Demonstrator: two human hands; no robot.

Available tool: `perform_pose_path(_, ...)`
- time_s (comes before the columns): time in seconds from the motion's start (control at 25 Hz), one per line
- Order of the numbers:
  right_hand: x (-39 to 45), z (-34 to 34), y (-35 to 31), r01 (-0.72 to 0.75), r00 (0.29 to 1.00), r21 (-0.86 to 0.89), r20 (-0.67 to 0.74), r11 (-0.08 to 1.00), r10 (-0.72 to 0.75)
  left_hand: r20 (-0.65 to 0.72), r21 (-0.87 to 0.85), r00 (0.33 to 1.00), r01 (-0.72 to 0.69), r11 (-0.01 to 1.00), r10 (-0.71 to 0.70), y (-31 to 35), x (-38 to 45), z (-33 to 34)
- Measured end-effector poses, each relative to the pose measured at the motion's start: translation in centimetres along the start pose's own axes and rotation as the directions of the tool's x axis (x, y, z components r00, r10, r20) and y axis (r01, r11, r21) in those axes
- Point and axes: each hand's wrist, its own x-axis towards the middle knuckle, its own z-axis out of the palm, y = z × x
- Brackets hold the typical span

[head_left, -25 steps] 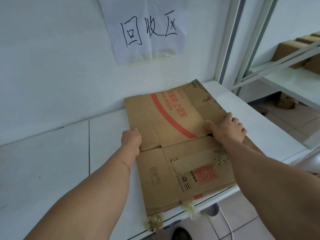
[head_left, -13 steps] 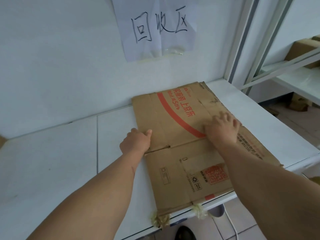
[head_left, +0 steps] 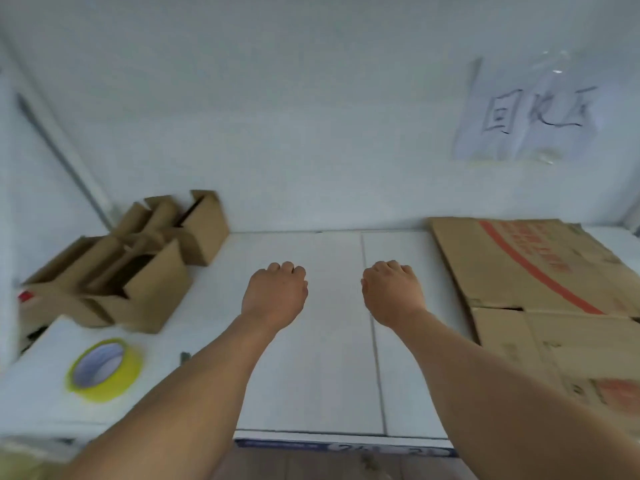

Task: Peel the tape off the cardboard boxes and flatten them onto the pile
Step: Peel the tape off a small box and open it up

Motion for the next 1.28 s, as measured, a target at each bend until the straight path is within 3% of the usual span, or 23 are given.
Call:
perform_pose_path(0.12, 1.8, -0.6, -7.5, 0.069, 0.998, 0.019, -0.008, 0.997, -0.069, -0.077, -0.01, 0.988, 0.132, 0.991, -0.132, -7.2, -2.9, 0.5)
perform_pose_path(0.28, 3.6, -1.0, -17.4, 0.136, 0.989, 0.082, 0.044, 0.987, -0.14, -0.196, -0.166, 0.929, 0.284, 0.944, -0.314, -14.9, -5.4, 2.0)
perform_pose_path(0.36, 4.3, -1.1, -22.0, 0.145, 0.984, 0.156, 0.082, 0.977, -0.159, -0.295, -0.285, 0.833, 0.39, 0.876, -0.467, -17.9, -6.2, 3.1)
perform_pose_path(0.44, 5.0, -1.0, -25.8, 0.084, 0.982, 0.297, 0.138, 0.951, -0.129, -0.353, -0.451, 0.672, 0.488, 0.747, -0.651, -20.3, -7.0, 4.4)
perform_pose_path(0.52, 5.9, -1.2, -28.9, -0.077, 0.971, 0.517, 0.234, 0.852, -0.055, -0.224, -0.678, 0.506, 0.533, 0.506, -0.833, -22.3, -7.7, 5.1)
perform_pose_path(0.6, 6.8, -1.3, -31.6, -0.238, 0.932, 0.687, 0.36, 0.686, -0.037, 0.079, -0.857, 0.356, 0.501, 0.118, -0.931, -23.7, -8.0, 4.6)
perform_pose_path(0.68, 7.5, -1.0, -33.5, -0.366, 0.886, 0.768, 0.46, 0.525, -0.055, 0.318, -0.891, 0.299, 0.418, -0.176, -0.9, -24.1, -8.0, 3.6)
perform_pose_path(0.8, 7.9, -0.4, -35.0, -0.508, 0.814, 0.766, 0.577, 0.393, -0.073, 0.543, -0.837, 0.257, 0.244, -0.49, -0.799, -23.5, -8.1, 3.0)
perform_pose_path(0.88, 7.6, -0.2, -35.0, -0.557, 0.794, 0.769, 0.604, 0.314, -0.071, 0.603, -0.797, 0.298, 0.252, -0.548, -0.74, -23.3, -8.3, 3.6)
perform_pose_path(1.04, 6.1, -0.4, -31.7, -0.58, 0.802, 0.774, 0.598, 0.256, 0.01, 0.621, -0.781, 0.51, 0.346, -0.519, -0.595, -20.9, -8.5, 3.6)
perform_pose_path(1.2, 3.5, -0.7, -25.3, -0.56, 0.828, 0.79, 0.525, 0.248, 0.196, 0.555, -0.828, 0.695, 0.408, -0.384, -0.458, -15.7, -8.1, 1.7)
perform_pose_path(1.28, 2.0, -1.2, -21.6, -0.564, 0.816, 0.791, 0.493, 0.235, 0.302, 0.513, -0.857, 0.773, 0.438, -0.271, -0.373, -12.8, -7.8, 0.9)
